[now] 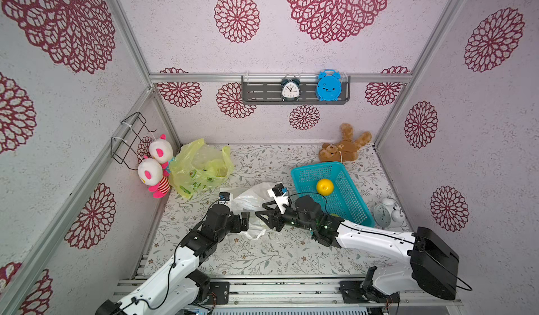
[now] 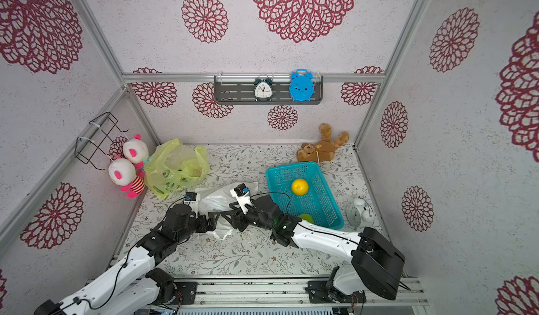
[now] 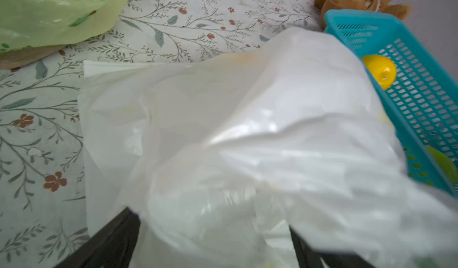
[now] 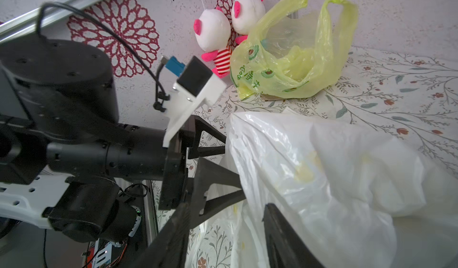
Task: Untie the knot of a plastic bag & take out the apple
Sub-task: Adjust the plastic bag at the center of the board.
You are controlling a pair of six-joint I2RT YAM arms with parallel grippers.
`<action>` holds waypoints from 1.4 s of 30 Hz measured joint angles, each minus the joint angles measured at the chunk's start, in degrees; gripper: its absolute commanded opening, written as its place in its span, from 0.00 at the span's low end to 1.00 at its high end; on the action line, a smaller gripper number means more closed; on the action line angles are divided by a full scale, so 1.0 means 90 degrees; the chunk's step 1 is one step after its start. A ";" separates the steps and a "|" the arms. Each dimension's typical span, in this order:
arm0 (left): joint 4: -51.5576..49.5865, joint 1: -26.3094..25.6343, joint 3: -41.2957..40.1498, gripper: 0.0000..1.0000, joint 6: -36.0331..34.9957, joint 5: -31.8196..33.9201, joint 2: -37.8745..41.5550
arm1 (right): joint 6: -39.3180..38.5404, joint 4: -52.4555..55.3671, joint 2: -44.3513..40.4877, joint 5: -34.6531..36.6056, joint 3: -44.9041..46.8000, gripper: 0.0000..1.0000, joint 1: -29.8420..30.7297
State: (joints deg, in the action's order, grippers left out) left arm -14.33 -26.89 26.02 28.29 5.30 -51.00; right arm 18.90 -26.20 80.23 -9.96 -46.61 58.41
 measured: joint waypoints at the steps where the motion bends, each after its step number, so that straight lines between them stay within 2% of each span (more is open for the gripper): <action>1: 0.0002 0.0104 0.0083 0.98 0.0019 0.0012 -0.0219 | -0.0034 0.0012 0.0087 -0.0087 -0.0058 0.50 -0.0015; 2: 0.0005 0.0199 0.0151 0.98 0.0027 0.0002 -0.0374 | -0.0053 0.0019 0.0177 -0.0148 -0.0109 0.49 -0.0019; 3: 0.0012 0.0291 0.0223 0.89 0.0027 -0.0005 -0.0520 | -0.0097 0.0039 0.0287 -0.0287 -0.0177 0.49 -0.0024; 5: 0.0007 0.0420 0.0374 0.58 0.0015 -0.0061 -0.0699 | -0.0194 0.0073 0.0486 -0.0573 -0.0301 0.48 -0.0019; 6: -0.0002 0.0481 0.0474 0.48 -0.0022 -0.0090 -0.0770 | -0.0265 0.0087 0.0561 -0.0731 -0.0350 0.48 -0.0007; 13: -0.0017 0.0661 0.1188 0.00 -0.0318 -0.0406 -0.1188 | -0.0736 0.0039 0.0631 -0.1783 -0.0374 0.49 0.0146; 19: -0.0117 0.0738 0.1593 0.00 -0.0551 -0.0780 -0.1341 | -0.0831 -0.0194 0.1185 -0.2157 -0.0566 0.47 0.0104; 26: -0.0007 0.1229 0.1438 0.00 -0.0809 -0.1698 -0.0527 | -0.0408 -0.1052 0.1491 -0.2654 -0.0104 0.47 -0.0884; 31: 0.0158 0.1452 0.1304 0.00 -0.0882 -0.2164 -0.0447 | -0.0192 -0.1593 0.1430 -0.3062 0.0134 0.49 -0.1229; 37: 0.0760 0.1906 0.0872 0.00 -0.0648 -0.2866 -0.0379 | -0.0189 -0.1732 0.1078 -0.3317 0.0396 0.51 -0.1581; 42: 0.1071 0.2159 0.0852 0.00 -0.0423 -0.3215 -0.0374 | -0.0265 -0.1666 0.0668 -0.3594 0.0641 0.51 -0.1865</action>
State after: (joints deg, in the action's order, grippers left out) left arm -4.69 -7.46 33.69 24.49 -23.64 -54.37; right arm 16.51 -41.19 86.24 -42.30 -40.84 41.63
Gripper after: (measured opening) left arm 0.042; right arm 0.510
